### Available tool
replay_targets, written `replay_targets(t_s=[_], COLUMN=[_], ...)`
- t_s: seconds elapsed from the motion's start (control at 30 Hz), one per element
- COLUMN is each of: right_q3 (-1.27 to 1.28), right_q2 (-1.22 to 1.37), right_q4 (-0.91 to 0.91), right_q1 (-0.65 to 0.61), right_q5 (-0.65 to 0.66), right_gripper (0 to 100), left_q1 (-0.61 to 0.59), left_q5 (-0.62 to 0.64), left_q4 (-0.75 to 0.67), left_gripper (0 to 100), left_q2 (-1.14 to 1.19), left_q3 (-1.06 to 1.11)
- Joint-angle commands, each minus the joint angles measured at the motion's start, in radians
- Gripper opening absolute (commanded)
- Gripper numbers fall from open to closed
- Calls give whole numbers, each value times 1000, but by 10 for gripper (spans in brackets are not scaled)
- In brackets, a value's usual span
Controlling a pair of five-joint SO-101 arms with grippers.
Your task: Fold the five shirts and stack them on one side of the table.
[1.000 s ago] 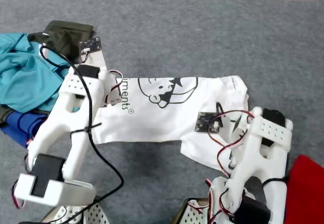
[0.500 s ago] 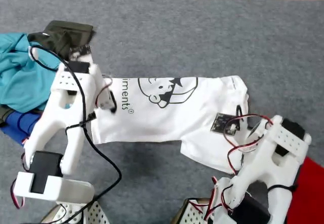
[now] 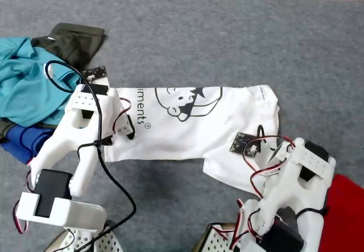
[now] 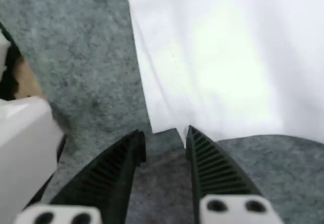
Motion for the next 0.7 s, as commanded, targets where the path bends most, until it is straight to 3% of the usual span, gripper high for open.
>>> replay_targets(t_s=[0.0,0.43,0.67], right_q3=[-73,-116,-110], right_q2=[-30,-90,90], right_q4=[51,14,-91], right_q1=[-8,-10,-7], right_q5=[-3,34,34], right_gripper=[153,154,153], left_q1=[9,61,80], left_q5=[8,44,-5], left_q4=[-11,-41,-32], left_gripper=[205,191,151], left_q2=[-12,-4,-12], left_q3=[-2,-2,-2])
